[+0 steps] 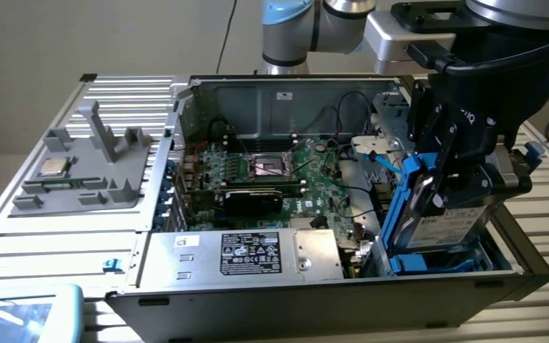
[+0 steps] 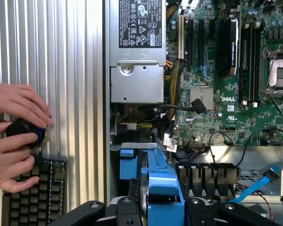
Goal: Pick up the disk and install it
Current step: 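Insert the disk into the insertion slot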
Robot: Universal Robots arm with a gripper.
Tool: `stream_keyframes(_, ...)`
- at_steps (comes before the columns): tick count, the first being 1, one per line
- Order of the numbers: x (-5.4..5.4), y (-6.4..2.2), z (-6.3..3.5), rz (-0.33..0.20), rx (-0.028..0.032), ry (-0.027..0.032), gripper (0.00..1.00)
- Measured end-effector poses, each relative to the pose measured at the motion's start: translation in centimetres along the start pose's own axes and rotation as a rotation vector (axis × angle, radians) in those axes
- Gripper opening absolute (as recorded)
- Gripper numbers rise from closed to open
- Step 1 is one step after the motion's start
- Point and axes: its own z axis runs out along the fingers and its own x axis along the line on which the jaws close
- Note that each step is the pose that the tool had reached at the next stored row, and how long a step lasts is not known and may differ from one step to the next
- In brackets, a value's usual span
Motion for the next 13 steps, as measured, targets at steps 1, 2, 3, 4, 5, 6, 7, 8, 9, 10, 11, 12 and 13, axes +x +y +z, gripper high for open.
stream_keyframes(1, 0.0, -0.01, 0.0, 0.0, -0.0007, 0.0, 0.37)
stream_keyframes(2, 0.0, -0.02, 0.0, 0.0, -0.002, 0.0, 0.39)
stream_keyframes(3, 0.0, -0.05, 0.0, 0.0, -0.0035, 0.0001, 0.39)
stream_keyframes(4, 0.0, -0.07, 0.01, 0.0, -0.0051, 0.0, 0.45)
stream_keyframes(5, 0.01, -0.1, -0.01, 0.0, -0.0071, 0.0008, 0.45)
stream_keyframes(6, 0.0, -0.13, 0.0, 0.0, -0.0088, 0.0003, 0.45)
stream_keyframes(7, 0.0, -0.14, 0.0, 0.0, -0.01, 0.0001, 0.52)
stream_keyframes(8, 0.0, -0.15, 0.0, 0.0, -0.0102, 0.0001, 0.52)
stream_keyframes(9, 0.0, -0.17, 0.01, 0.0, -0.0103, 0.0002, 0.52)
stream_keyframes(10, 0.0, -0.2, 0.01, 0.0, -0.0104, 0.0001, 0.52)
stream_keyframes(11, 0.0, -0.28, 0.02, 0.0, -0.0104, 0.0001, 0.52)
stream_keyframes(12, 0.0, -0.4, 0.02, 0.0, -0.0106, 0.0001, 0.52)
stream_keyframes(13, 0.0, -0.65, 0.03, 0.0, -0.0115, 0.0002, 0.52)
